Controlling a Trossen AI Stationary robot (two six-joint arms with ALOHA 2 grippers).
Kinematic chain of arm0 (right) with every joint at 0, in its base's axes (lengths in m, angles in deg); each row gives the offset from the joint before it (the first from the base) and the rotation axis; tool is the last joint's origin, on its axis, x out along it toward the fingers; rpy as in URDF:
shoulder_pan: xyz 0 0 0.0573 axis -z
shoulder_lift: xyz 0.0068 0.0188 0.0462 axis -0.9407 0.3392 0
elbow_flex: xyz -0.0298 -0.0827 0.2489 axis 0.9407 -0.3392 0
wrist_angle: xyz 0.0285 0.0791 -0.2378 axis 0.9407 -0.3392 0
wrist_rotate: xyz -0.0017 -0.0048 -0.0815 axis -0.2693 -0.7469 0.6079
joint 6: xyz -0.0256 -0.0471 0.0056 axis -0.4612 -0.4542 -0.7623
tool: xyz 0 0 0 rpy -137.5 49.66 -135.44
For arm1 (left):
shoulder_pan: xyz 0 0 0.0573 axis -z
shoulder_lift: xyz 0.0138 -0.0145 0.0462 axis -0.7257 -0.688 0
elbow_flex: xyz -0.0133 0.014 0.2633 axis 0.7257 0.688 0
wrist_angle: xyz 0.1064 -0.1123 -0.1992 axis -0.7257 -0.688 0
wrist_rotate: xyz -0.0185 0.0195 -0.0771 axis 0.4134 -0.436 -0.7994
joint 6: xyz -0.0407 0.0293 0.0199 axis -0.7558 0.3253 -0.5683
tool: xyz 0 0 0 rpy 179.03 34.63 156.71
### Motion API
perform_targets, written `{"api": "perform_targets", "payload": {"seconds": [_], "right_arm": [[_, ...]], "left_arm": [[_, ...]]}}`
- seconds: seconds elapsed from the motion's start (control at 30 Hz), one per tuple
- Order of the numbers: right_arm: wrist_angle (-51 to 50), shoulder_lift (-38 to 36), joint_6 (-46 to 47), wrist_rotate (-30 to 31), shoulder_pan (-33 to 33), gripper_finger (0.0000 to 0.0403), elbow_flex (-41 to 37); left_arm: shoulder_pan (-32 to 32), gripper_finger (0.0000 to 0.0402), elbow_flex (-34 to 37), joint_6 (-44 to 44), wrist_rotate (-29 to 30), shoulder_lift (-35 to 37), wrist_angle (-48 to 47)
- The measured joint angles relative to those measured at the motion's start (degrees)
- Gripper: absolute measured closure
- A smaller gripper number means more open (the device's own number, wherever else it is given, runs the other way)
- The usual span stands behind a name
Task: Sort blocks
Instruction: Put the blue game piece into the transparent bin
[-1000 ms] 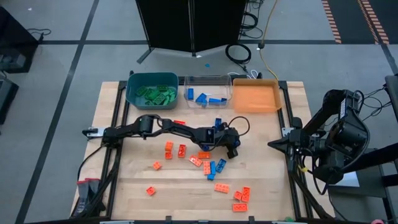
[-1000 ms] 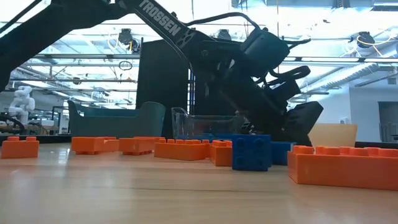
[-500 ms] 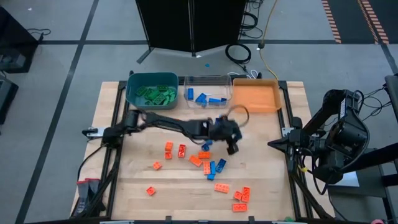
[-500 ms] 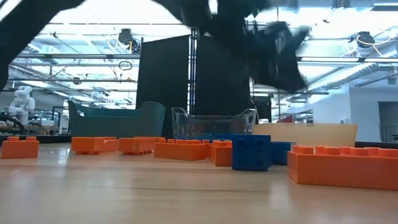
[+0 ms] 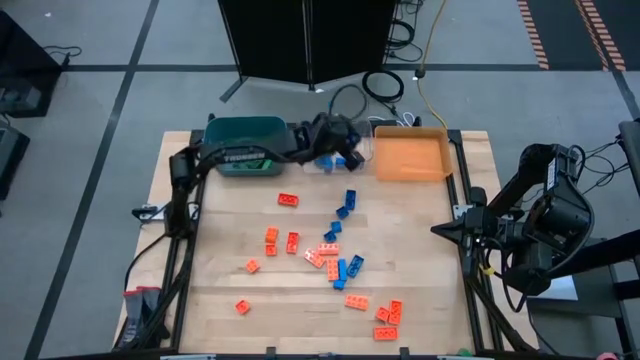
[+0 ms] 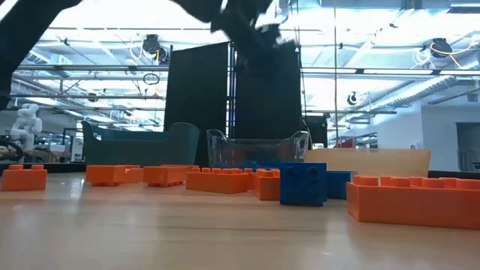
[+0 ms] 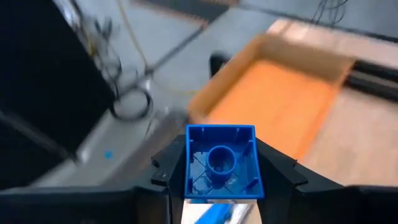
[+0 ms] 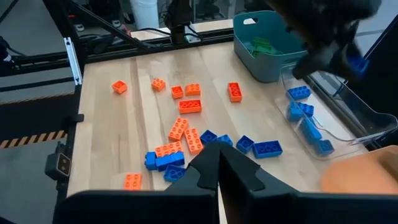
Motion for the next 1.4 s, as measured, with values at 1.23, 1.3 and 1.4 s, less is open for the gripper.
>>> {"api": "perform_targets", "payload": {"seconds": [1.23,1.3,1.4], "right_arm": [[-0.26,-0.02,-0.28,0.33,0.00,0.0402,0.00],[-0.26,-0.02,-0.23,0.34,0.00,0.0402,0.00],[-0.18,-0.02,-0.21,0.35,0.00,0.0402,0.00]], "left_arm": [[-6.42,0.0069,15.01,-3.90,-32.98,9.07,5.28],[-3.75,0.0069,14.99,-4.10,-32.59,10.80,5.50],[0.99,0.0069,14.92,-10.24,-24.10,10.91,6.14]]}}
